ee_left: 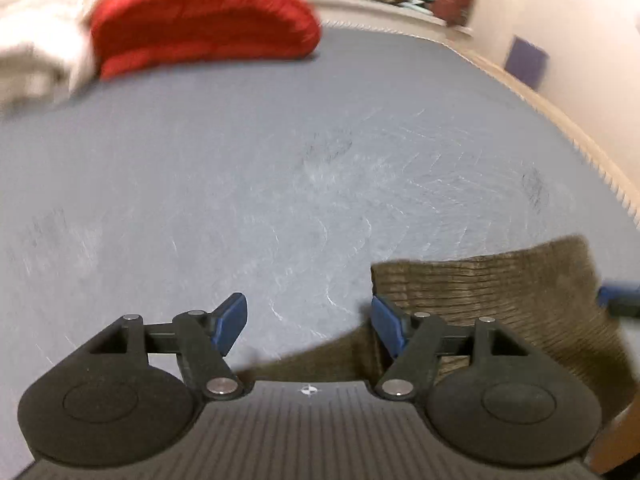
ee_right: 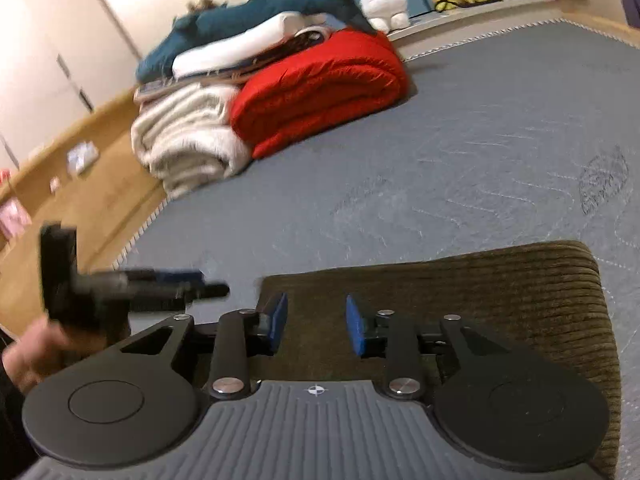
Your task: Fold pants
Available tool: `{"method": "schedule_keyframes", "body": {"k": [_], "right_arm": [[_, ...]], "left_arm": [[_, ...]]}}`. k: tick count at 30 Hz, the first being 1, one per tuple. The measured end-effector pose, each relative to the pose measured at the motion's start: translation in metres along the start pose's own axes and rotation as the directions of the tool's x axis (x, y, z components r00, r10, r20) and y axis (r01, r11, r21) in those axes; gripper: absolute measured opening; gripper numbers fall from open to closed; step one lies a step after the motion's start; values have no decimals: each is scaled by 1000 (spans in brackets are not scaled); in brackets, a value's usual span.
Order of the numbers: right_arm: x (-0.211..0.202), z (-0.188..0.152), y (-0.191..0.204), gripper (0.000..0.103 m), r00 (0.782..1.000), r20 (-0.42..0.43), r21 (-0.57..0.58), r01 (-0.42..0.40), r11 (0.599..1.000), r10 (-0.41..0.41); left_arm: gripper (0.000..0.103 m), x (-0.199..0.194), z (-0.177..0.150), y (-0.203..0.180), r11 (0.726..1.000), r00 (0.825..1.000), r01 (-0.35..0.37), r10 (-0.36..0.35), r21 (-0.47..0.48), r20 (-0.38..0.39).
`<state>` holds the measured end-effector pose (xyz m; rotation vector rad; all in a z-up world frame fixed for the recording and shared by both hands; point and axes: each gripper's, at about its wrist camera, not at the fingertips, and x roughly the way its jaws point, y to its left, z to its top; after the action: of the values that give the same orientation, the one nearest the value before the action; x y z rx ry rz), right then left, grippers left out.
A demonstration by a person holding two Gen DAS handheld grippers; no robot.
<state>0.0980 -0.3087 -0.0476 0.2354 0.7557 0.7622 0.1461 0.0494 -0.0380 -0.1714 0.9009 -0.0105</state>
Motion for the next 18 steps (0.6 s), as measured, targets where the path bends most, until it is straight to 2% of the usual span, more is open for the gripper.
{"method": "schedule_keyframes", "body": {"k": [3,6,7,10,13,16,18], "right_arm": [[4,-9,20,36,999,-32,-133,0,991,-4],[11,-29,49,37,996,-89,-313,-46,949,19],[13,-36,59,37,994,-110,-366,-63,929,24],[22,-67,91,37,984,-172,-543,-128,830,40],[29,-90,112,37,972,-230,-633,-183,753,44],[43,-111,122,37,968,-250,-725,-163,669,-36],[52,-120,122,37,961,-266,-756,-157,636,-79]], "left_arm": [[73,4,-6,7,990,992,117,-120,-78,-44],[74,7,-15,1,978,977,190,-197,-84,-82],[74,8,-17,-3,979,976,192,-198,-73,-87],[75,6,-21,-6,982,978,186,-189,-39,-87],[76,12,-19,-13,982,978,187,-189,-34,-83],[76,10,-18,-12,984,982,173,-175,-35,-76],[76,7,-16,-9,984,982,173,-175,-34,-73]]}}
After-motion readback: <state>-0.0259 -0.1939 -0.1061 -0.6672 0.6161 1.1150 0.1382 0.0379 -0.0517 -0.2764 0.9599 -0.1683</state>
